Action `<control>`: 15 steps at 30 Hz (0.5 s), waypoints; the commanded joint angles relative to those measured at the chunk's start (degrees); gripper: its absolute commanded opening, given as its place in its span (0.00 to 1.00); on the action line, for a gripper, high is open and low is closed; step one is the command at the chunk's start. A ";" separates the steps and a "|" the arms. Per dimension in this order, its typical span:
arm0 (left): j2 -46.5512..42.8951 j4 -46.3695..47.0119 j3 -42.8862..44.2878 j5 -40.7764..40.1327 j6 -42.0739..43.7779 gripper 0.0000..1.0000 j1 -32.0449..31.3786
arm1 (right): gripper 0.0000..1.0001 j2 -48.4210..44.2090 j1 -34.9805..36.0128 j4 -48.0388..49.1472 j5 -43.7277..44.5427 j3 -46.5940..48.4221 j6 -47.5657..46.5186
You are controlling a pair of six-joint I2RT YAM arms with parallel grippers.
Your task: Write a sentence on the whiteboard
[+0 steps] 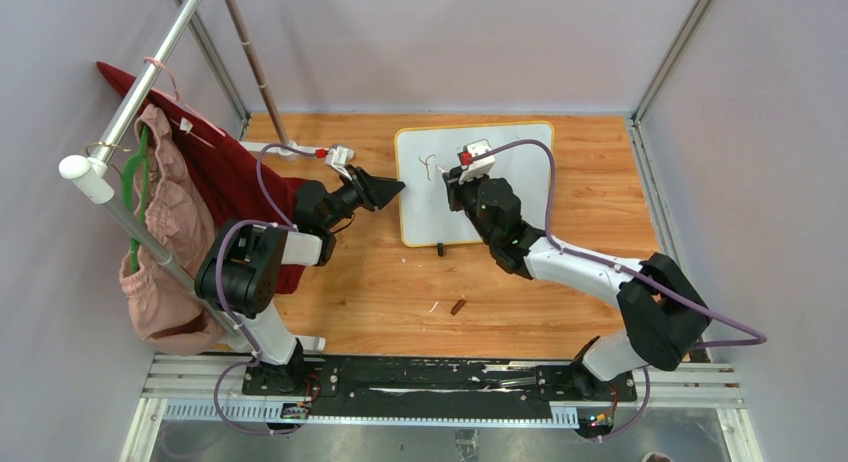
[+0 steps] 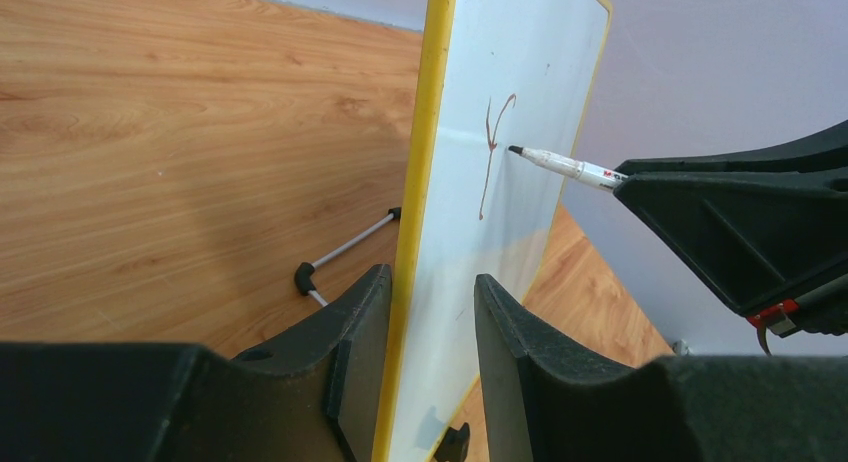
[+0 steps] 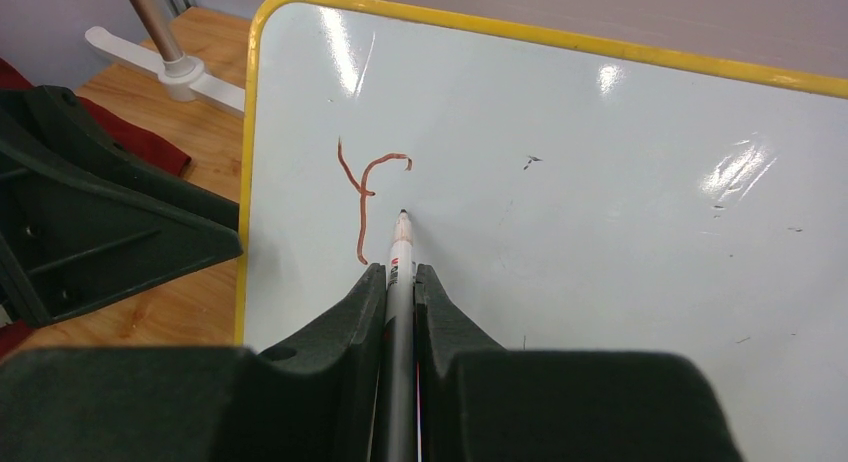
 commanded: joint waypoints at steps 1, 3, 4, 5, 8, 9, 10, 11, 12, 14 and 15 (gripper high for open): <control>1.16 1.08 -0.97 1.26 -1.47 0.41 0.20 | 0.00 0.98 -0.81 0.41 -0.18 1.68 -0.03; 1.17 1.03 -0.95 1.20 -1.47 0.41 0.20 | 0.00 1.04 -0.82 0.19 -0.21 1.57 0.03; 1.17 1.07 -0.99 1.25 -1.46 0.41 0.20 | 0.00 1.09 -0.82 0.09 -0.25 1.44 0.04; 1.12 1.00 -0.98 1.27 -1.49 0.41 0.20 | 0.00 1.13 -0.88 0.04 -0.21 1.33 0.12; 1.12 1.08 -0.95 1.22 -1.47 0.41 0.20 | 0.00 1.22 -0.87 -0.59 -0.22 1.20 0.08; 1.17 1.07 -1.03 1.22 -1.47 0.41 0.20 | 0.00 1.22 -0.85 -0.76 -0.28 1.13 0.14; 1.20 1.08 -0.97 1.24 -1.47 0.41 0.20 | 0.00 1.18 -0.85 -0.91 -0.33 1.04 0.12; 1.17 1.08 -0.98 1.28 -1.48 0.41 0.20 | 0.00 1.10 -0.85 -1.08 -0.34 0.94 0.20; 1.19 1.08 -0.99 1.28 -1.52 0.41 0.20 | 0.00 1.05 -0.84 -1.20 -0.33 0.79 0.22; 1.17 1.08 -0.95 1.27 -1.47 0.41 0.20 | 0.00 0.77 -0.82 -1.39 -0.46 0.31 0.27; 1.19 1.03 -0.96 1.31 -1.47 0.41 0.20 | 0.00 0.64 -0.85 -1.49 -0.57 0.05 0.19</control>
